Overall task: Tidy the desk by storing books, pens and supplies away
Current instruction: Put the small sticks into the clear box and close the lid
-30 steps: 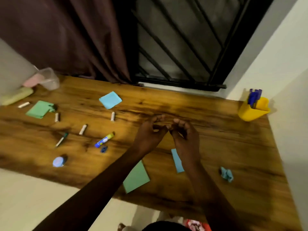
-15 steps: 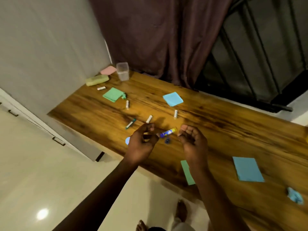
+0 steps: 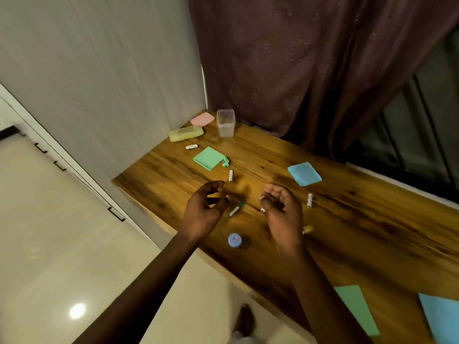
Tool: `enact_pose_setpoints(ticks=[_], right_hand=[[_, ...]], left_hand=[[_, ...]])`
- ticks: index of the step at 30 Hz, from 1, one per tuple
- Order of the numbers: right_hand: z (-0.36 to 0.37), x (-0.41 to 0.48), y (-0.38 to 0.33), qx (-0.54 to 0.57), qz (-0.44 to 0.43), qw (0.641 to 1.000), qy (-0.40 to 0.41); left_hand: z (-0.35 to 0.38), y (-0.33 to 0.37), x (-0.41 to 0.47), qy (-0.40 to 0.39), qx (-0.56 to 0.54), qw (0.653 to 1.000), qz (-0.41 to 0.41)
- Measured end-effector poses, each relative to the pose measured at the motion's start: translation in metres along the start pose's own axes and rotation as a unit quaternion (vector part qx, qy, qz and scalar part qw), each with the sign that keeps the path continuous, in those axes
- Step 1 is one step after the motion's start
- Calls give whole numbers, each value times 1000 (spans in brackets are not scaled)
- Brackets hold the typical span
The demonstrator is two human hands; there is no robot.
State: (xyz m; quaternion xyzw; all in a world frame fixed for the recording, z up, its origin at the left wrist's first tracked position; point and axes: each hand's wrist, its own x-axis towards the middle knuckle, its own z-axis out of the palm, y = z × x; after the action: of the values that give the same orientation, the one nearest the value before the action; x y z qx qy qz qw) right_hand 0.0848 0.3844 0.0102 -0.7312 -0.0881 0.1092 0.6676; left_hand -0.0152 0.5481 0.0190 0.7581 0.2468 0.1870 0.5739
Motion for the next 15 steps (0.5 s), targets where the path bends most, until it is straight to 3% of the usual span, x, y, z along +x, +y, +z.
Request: enact_pose_setpoints(ticks=[15], right_hand=[[99,130,-4,61,51,997,-3]], left_hand=[[-54,-11,162,21,37,998,-35]])
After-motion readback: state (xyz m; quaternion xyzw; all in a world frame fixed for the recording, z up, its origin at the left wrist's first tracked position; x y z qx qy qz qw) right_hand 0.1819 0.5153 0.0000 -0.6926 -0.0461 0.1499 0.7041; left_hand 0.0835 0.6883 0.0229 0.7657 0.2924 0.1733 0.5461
